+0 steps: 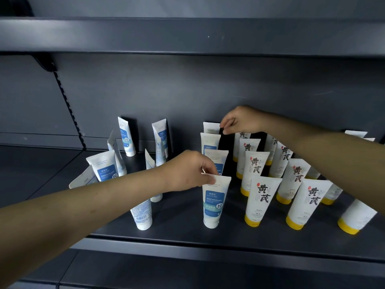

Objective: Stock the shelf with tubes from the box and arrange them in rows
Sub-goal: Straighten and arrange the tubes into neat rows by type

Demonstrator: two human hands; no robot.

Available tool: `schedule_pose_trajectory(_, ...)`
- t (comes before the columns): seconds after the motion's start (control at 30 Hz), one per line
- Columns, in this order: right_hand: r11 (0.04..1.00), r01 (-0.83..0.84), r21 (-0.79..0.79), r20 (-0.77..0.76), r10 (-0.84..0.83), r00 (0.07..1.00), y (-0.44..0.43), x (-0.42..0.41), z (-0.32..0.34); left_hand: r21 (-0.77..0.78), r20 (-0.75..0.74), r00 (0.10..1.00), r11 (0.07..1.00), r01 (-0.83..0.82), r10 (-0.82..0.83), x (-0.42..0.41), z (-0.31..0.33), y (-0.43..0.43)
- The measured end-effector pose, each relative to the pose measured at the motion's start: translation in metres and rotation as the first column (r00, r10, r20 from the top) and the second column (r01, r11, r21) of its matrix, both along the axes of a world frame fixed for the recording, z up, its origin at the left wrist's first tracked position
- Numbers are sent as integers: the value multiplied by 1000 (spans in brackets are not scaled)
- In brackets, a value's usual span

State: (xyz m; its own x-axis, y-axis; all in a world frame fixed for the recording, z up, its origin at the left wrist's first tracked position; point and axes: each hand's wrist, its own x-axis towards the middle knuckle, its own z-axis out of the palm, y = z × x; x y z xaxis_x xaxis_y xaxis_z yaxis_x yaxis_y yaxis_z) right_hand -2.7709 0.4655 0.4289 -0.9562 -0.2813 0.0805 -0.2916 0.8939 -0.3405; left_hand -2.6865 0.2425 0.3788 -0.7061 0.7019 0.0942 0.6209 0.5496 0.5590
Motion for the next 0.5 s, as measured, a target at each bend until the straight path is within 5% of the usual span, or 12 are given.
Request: schedule_pose_trajectory(0.5, 996, 71, 57, -62, -67, 996, -24, -26, -27, -56, 10, 999, 998, 39, -38, -5, 2, -3)
